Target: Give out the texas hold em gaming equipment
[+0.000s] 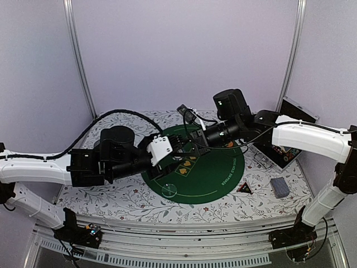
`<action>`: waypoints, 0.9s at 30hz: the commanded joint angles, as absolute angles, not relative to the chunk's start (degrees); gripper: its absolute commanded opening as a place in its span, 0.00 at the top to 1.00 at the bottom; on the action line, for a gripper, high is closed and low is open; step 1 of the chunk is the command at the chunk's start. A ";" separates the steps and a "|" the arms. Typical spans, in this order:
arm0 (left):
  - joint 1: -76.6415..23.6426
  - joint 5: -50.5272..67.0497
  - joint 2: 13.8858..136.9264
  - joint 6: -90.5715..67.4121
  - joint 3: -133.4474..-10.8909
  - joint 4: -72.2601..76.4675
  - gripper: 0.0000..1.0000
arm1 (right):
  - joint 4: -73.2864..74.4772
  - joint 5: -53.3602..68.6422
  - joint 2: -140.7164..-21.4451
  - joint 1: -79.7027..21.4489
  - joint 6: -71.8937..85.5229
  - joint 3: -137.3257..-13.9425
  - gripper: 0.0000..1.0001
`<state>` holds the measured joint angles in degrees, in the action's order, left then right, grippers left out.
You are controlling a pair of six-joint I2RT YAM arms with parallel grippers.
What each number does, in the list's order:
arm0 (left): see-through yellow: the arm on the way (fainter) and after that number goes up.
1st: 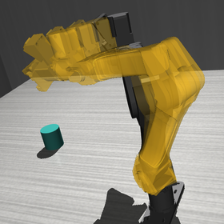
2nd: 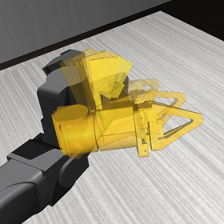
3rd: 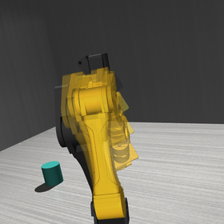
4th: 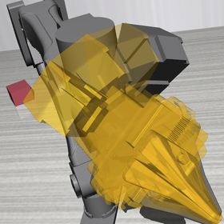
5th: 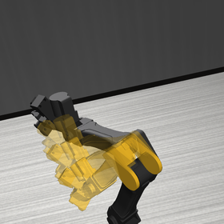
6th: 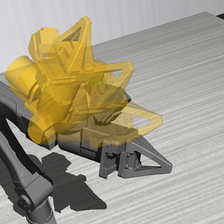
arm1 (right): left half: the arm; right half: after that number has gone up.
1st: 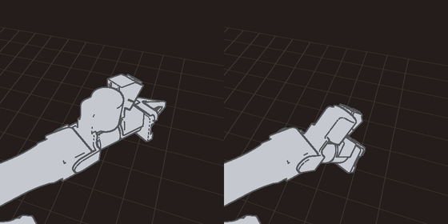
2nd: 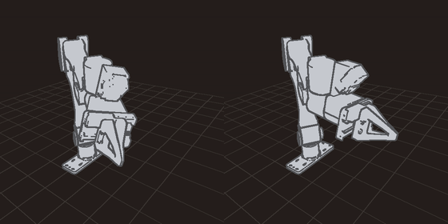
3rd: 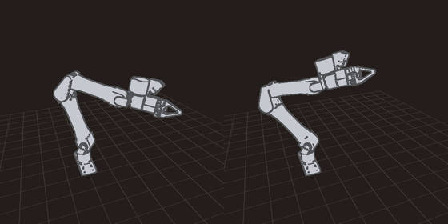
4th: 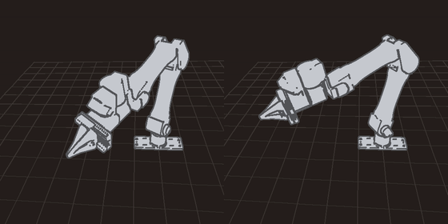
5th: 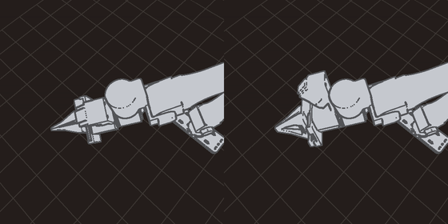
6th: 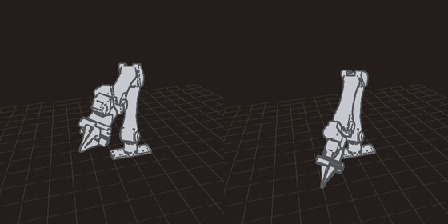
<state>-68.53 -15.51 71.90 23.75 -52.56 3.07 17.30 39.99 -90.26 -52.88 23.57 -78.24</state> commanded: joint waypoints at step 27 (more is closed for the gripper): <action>-67.33 -13.60 70.20 21.48 -44.93 14.50 0.57 | 15.21 38.91 -95.16 -51.32 23.08 -80.98 0.98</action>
